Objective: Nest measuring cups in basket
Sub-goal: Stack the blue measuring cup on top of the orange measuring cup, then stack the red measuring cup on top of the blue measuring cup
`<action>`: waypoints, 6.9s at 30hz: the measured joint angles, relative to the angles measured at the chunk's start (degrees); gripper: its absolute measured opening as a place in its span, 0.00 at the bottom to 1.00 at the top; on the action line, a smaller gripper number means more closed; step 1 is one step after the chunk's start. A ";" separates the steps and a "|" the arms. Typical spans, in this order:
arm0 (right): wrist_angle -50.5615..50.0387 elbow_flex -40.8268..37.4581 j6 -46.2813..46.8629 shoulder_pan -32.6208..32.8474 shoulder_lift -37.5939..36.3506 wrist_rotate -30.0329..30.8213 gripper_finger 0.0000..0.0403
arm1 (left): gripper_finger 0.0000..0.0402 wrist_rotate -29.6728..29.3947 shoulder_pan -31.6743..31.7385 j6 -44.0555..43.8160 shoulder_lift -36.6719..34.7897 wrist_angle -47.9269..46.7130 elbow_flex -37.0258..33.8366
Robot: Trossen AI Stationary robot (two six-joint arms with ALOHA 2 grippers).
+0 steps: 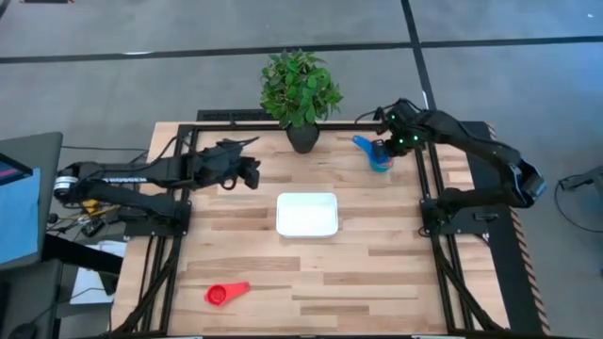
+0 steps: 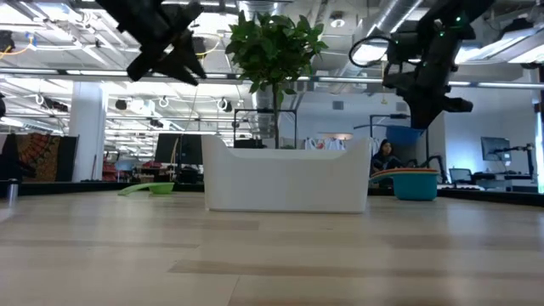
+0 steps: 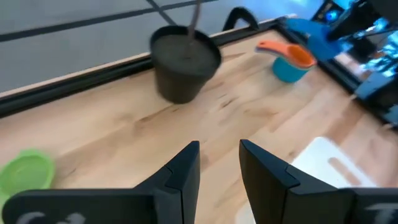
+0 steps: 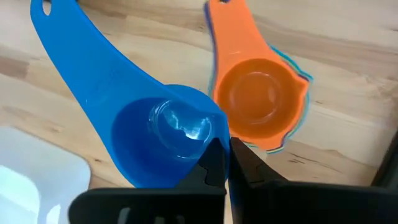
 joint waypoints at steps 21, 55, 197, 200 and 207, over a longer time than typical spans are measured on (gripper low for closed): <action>-3.01 -0.02 -3.61 -8.18 5.59 -0.49 0.02 | 0.25 1.27 -0.02 -1.50 -0.28 -3.82 -3.43; -3.11 -0.02 -0.09 -9.66 10.48 3.45 0.47 | 0.25 0.17 0.76 -1.70 -0.26 -6.93 -3.43; 39.07 0.04 -9.76 45.04 -0.57 20.88 0.32 | 0.01 10.52 -3.48 42.49 41.97 -0.89 42.24; 37.32 0.14 -10.36 44.90 -0.55 22.50 0.32 | 0.01 9.14 -3.46 41.70 41.97 -0.65 42.49; 33.00 0.15 -10.61 43.67 -0.55 23.64 0.29 | 0.02 9.07 -3.47 34.69 41.97 -0.48 42.49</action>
